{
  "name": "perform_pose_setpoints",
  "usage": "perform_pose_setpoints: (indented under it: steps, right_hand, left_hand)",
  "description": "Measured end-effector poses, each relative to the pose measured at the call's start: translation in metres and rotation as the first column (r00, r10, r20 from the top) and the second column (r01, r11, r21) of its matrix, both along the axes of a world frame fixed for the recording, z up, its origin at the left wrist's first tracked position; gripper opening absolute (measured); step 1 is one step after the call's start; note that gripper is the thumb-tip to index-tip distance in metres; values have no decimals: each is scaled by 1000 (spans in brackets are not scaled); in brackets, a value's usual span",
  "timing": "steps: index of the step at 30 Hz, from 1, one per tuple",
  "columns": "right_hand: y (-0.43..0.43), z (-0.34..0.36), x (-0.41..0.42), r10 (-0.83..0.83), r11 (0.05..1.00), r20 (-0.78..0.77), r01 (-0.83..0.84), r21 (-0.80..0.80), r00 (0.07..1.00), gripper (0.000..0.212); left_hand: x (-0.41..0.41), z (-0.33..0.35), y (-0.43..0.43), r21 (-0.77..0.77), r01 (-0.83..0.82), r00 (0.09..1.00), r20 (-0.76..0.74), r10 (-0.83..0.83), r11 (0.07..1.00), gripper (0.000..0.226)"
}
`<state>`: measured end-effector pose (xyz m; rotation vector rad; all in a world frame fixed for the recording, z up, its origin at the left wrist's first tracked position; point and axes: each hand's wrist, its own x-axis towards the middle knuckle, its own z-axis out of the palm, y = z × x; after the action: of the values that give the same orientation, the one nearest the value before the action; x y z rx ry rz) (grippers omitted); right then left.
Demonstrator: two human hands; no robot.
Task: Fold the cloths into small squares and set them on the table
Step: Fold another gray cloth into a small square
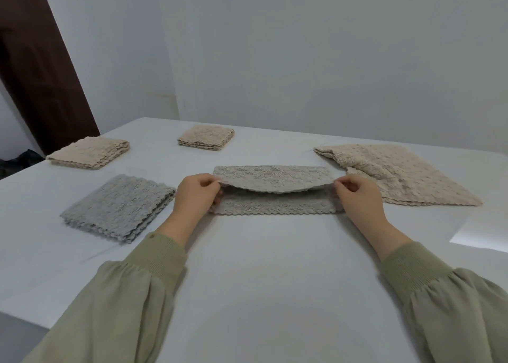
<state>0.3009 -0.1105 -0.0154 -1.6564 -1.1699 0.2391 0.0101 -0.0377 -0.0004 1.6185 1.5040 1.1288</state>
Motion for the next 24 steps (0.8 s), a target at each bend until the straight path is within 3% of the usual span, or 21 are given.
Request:
perform_pose_setpoints:
  steps: [2,4,6,11,18,24]
  right_hand:
    - [-3,5,-3,-20,998,-22,21,62,1000,14]
    - [-5,8,-4,-46,991,-46,51,121,998,15]
    - [-5,6,-3,-54,992,-31,57,110,998,14]
    - [-7,-5,0,-27,990,124,44,-135,992,16]
    - [-8,-3,1,-74,996,65,78,-53,995,17]
    - [-9,-4,1,-49,996,70,55,-77,996,21]
  left_hand:
    - [1,6,-5,-100,11,973,229,12,995,17]
    - [-1,10,-7,-145,22,937,349,30,989,13]
    - [-6,10,-6,-157,38,956,292,9,987,9]
    - [-10,4,-4,-204,70,995,90,-52,977,7]
    - [-15,7,-2,-194,85,996,-17,-90,977,12]
    - [-15,11,-4,-190,134,989,-29,-142,973,12]
